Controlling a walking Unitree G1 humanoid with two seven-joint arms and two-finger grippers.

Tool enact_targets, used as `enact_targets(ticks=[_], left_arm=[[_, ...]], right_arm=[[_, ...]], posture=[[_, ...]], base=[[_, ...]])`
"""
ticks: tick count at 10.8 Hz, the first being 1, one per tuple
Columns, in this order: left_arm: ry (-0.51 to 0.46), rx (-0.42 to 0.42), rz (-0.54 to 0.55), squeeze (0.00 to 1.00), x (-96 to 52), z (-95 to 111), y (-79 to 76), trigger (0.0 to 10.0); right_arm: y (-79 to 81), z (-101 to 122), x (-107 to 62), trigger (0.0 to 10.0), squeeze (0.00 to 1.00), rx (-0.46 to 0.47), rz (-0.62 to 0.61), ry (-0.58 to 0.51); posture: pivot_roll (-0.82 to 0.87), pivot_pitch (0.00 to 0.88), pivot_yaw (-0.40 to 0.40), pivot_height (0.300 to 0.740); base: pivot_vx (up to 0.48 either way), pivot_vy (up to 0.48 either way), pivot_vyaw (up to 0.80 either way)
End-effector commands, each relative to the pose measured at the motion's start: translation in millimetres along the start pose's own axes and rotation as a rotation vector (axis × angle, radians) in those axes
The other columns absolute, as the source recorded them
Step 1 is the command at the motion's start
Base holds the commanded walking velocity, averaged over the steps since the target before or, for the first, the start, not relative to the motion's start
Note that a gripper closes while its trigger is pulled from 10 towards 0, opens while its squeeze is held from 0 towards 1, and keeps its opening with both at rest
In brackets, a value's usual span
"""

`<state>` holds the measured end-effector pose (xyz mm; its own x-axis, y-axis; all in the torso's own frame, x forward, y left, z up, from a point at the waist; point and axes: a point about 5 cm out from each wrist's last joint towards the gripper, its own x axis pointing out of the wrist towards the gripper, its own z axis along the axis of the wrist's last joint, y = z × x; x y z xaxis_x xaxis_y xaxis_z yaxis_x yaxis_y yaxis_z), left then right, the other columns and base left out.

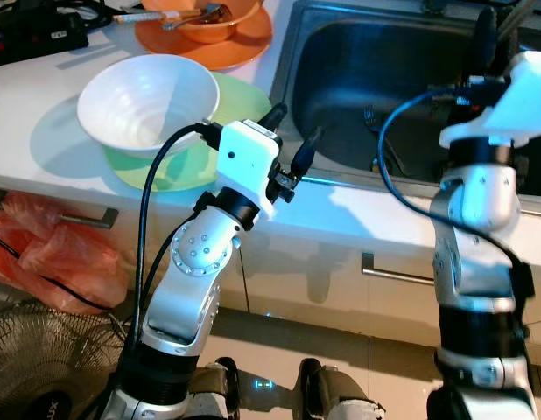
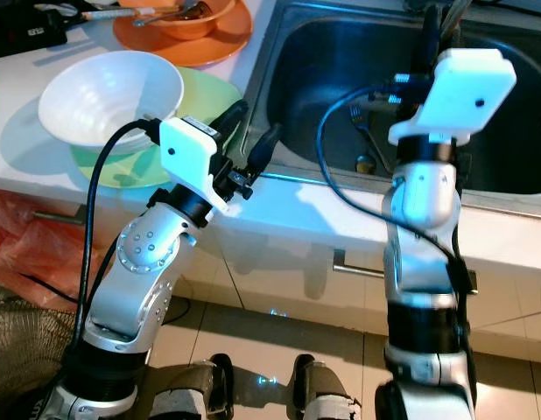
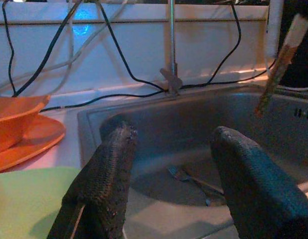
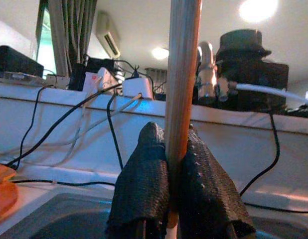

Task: Kitchen organization

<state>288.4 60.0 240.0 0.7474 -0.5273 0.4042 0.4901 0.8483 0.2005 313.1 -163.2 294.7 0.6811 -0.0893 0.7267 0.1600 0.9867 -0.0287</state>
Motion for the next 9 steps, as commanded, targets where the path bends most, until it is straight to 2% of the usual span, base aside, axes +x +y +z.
enact_targets(ticks=[1,4,6,8,9], left_arm=[[0.018,-0.01,-0.006,0.0,-2.1,-5,-0.6,10.0],[0.024,-0.011,-0.018,0.0,-2.1,-5,-4.7,10.0],[0.02,-0.006,-0.011,0.0,-1.8,-4,-3.9,10.0],[0.023,-0.006,-0.011,0.0,-1.9,-5,-4.0,10.0],[0.031,-0.009,-0.018,0.0,-2.8,-6,-5.0,10.0]], right_arm=[[1.0,0,6.7,10.0,0.0,0.027,0.0,-0.022],[9.6,-17,17.0,10.0,0.0,0.07,0.04,0.017],[15.2,-37,21.6,10.0,0.0,0.092,0.071,0.076],[22.2,-59,16.7,10.0,0.0,0.098,0.113,0.155],[29.9,-77,7.2,10.0,0.0,0.098,0.164,0.236]], posture=[[0.11,0.24,-0.025,0.74],[0.12,0.24,-0.032,0.74],[0.14,0.244,-0.041,0.74],[0.15,0.243,-0.044,0.74],[0.15,0.241,-0.043,0.74]], base=[[0.0,0.0,0.0],[0.0,0.0,0.0],[0.0,0.0,0.0],[0.0,0.0,0.0],[0.0,0.0,0.0]])
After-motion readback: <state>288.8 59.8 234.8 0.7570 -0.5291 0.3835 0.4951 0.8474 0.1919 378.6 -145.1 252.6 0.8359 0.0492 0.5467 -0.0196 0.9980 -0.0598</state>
